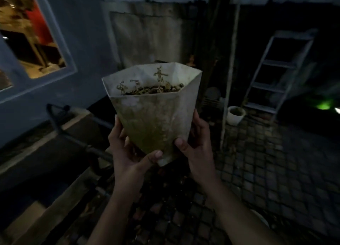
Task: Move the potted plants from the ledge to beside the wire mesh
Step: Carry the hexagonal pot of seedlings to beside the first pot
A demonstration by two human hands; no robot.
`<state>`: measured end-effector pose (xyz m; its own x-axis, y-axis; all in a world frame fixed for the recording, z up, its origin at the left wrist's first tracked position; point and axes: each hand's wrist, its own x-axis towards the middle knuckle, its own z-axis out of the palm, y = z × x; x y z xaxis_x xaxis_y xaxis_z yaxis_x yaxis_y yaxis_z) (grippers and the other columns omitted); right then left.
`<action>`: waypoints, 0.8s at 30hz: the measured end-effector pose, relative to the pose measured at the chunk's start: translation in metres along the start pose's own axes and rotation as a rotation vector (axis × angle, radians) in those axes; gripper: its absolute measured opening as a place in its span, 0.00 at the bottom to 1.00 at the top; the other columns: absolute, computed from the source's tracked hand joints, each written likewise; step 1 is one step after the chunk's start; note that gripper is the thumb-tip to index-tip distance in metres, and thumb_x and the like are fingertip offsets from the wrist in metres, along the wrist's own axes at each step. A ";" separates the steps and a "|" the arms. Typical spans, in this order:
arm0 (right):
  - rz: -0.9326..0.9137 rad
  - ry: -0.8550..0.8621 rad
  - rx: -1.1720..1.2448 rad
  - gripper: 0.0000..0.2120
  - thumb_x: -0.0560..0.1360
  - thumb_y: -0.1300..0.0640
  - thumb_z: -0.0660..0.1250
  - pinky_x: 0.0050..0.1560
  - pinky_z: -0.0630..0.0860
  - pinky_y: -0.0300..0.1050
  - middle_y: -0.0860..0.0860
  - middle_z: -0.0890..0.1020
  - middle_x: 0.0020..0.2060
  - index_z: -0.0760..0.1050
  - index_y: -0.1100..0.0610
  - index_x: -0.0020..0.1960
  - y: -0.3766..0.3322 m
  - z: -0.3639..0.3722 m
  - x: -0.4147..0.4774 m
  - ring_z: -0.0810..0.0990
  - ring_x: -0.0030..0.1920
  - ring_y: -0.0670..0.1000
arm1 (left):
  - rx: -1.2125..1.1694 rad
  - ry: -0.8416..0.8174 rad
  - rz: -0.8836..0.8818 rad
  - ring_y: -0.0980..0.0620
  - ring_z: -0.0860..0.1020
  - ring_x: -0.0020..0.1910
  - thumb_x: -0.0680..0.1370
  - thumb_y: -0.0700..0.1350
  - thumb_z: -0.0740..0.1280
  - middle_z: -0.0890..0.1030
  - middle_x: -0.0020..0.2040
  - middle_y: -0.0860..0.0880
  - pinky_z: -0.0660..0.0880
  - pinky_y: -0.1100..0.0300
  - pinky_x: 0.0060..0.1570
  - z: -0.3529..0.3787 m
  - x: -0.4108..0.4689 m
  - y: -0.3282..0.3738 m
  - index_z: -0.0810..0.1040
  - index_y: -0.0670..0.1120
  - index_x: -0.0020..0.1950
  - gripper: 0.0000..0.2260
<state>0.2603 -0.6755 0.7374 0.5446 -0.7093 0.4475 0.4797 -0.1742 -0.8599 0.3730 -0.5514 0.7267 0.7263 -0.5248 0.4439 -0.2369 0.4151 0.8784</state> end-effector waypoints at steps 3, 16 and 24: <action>-0.009 0.073 -0.024 0.33 0.68 0.41 0.77 0.63 0.76 0.40 0.36 0.70 0.72 0.68 0.34 0.69 -0.008 -0.061 0.020 0.69 0.73 0.43 | -0.053 -0.076 -0.019 0.46 0.73 0.72 0.63 0.52 0.84 0.68 0.75 0.50 0.79 0.41 0.61 0.062 0.016 -0.018 0.58 0.64 0.79 0.51; -0.157 0.327 -0.218 0.38 0.73 0.44 0.74 0.66 0.76 0.49 0.43 0.67 0.75 0.60 0.46 0.77 -0.035 -0.254 0.092 0.68 0.75 0.52 | -0.210 -0.367 -0.069 0.49 0.76 0.70 0.60 0.51 0.86 0.74 0.72 0.52 0.81 0.52 0.57 0.280 0.095 -0.086 0.62 0.59 0.78 0.52; -0.171 0.430 -0.324 0.39 0.74 0.55 0.74 0.59 0.77 0.36 0.29 0.71 0.69 0.56 0.57 0.77 -0.017 -0.347 0.172 0.71 0.70 0.37 | -0.290 -0.518 -0.017 0.53 0.73 0.71 0.61 0.49 0.85 0.72 0.73 0.51 0.81 0.58 0.57 0.393 0.178 -0.156 0.64 0.59 0.78 0.49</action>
<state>0.1076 -1.0315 0.7438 0.1163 -0.8553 0.5049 0.2639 -0.4635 -0.8459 0.2856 -1.0017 0.7388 0.3019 -0.7969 0.5233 0.0109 0.5517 0.8339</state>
